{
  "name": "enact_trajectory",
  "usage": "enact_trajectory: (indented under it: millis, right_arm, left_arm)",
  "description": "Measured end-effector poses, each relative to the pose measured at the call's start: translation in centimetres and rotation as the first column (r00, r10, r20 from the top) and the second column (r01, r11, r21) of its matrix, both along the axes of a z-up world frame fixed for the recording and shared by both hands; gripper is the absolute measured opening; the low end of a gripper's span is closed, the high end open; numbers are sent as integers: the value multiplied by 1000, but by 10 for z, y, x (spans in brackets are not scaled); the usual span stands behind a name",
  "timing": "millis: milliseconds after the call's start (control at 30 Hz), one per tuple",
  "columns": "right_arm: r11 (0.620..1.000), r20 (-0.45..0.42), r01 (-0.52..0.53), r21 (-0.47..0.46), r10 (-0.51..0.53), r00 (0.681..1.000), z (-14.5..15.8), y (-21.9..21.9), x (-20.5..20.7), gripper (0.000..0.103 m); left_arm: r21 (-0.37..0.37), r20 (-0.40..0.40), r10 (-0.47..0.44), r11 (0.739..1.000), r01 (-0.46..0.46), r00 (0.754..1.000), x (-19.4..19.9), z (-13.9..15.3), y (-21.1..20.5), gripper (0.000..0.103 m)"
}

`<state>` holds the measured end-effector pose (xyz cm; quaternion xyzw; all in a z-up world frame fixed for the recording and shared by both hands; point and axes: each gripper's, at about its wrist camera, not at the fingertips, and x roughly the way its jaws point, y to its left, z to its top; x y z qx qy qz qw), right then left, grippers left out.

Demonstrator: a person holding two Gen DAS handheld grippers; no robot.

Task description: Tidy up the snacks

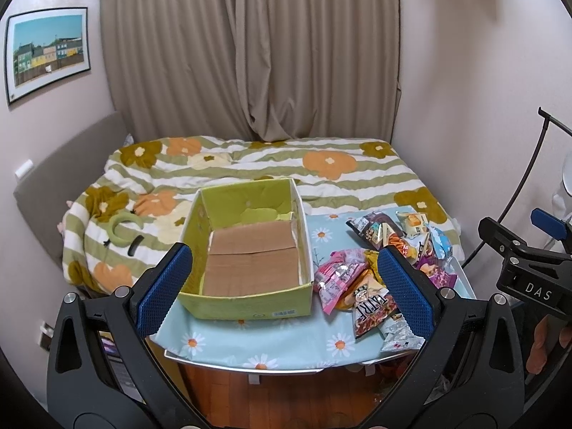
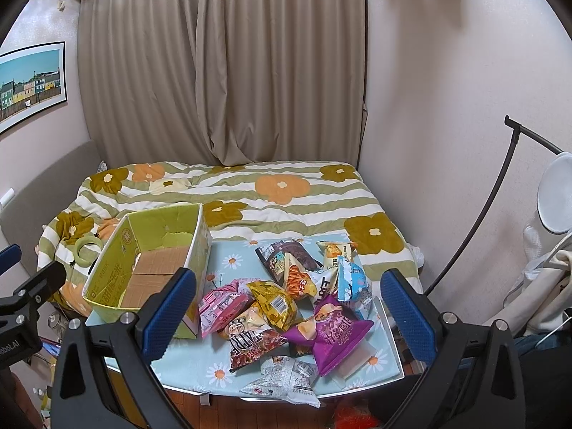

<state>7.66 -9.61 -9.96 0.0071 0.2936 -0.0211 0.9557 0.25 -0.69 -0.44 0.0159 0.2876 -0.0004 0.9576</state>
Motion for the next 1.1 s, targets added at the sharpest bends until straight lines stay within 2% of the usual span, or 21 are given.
enact_trajectory:
  millis: [1100]
  right_arm:
    - [1000, -3, -2, 2, 2, 1000, -1, -1, 1, 103]
  left_arm:
    - [0, -2, -8, 1000, 8, 1000, -2, 1, -4, 103]
